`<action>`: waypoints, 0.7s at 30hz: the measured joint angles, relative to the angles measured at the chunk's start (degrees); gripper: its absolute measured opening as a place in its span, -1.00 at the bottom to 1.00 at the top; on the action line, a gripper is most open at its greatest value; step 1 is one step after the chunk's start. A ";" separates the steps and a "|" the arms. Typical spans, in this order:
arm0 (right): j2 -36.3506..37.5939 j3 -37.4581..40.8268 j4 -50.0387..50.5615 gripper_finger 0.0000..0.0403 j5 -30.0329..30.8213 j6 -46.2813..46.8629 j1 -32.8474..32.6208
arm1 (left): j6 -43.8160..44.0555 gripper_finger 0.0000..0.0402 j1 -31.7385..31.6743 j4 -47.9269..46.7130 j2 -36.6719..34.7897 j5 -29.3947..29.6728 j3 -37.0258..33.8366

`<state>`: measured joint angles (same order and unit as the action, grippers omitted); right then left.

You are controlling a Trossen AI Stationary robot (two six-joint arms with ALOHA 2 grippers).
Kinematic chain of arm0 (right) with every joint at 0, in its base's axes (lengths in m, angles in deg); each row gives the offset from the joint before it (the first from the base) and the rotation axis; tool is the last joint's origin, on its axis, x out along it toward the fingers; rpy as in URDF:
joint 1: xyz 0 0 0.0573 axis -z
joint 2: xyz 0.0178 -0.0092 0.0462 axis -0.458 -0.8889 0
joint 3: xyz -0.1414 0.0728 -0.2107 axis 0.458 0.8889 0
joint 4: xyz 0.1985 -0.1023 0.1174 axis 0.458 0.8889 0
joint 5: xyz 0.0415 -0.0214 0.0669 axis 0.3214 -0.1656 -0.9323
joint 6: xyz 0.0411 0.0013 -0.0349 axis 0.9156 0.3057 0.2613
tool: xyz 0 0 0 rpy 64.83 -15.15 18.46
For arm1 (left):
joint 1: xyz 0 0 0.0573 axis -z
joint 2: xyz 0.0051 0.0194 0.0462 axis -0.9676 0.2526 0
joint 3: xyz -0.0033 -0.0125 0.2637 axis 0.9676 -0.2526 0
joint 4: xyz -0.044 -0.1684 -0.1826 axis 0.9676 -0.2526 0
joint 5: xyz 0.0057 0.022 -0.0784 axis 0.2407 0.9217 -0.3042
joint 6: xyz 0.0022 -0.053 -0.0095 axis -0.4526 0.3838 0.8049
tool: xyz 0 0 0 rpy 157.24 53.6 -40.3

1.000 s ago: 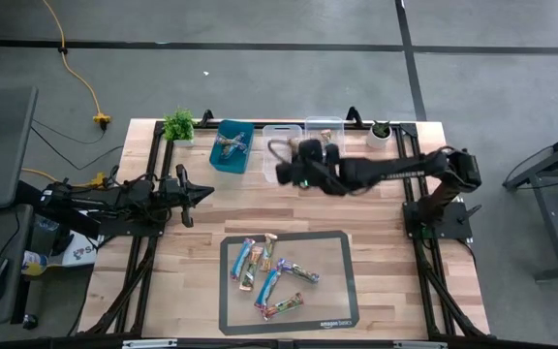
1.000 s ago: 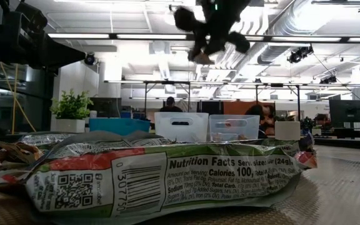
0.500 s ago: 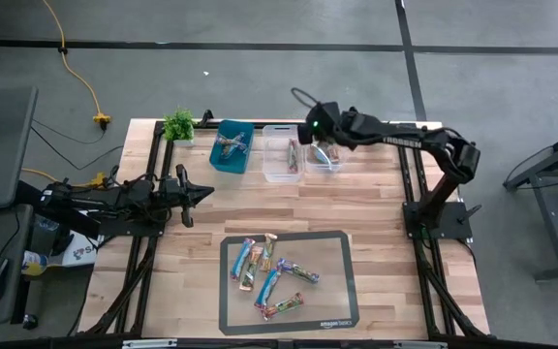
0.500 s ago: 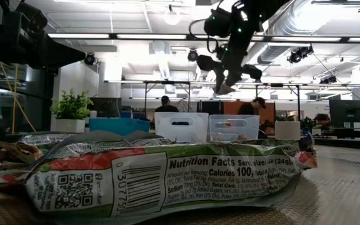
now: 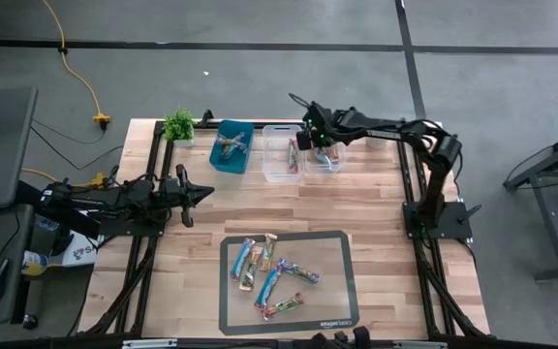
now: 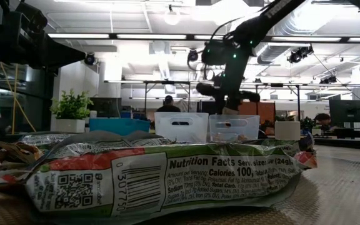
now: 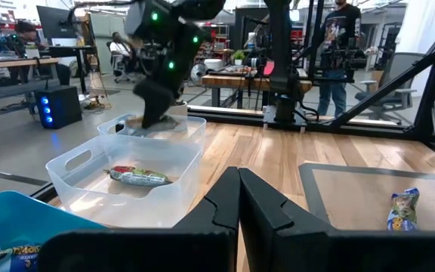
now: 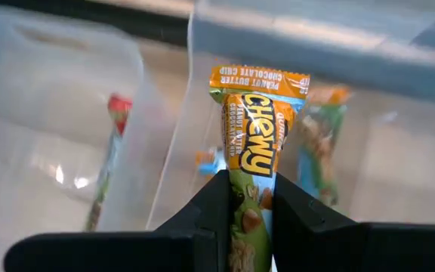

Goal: Pick and place Granola Bars by type
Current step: Put the right yellow granola bar into the right transparent bin

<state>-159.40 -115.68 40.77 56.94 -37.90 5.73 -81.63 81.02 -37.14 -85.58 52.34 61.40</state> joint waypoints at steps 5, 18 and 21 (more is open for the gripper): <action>-2.19 0.00 0.09 -0.71 -2.58 0.05 0.02 | 0.02 -1.00 0.00 0.00 -0.02 0.00 0.01; -2.33 0.00 3.37 -0.43 -3.78 -1.05 0.24 | 0.00 -1.00 0.00 0.00 0.00 0.00 0.01; -2.27 0.00 4.32 -0.31 -4.53 -1.07 0.54 | 0.01 -1.00 0.00 0.00 0.00 0.00 0.00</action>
<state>-161.67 -115.68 45.09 52.42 -38.97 6.27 -81.61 81.02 -37.14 -85.57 52.34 61.40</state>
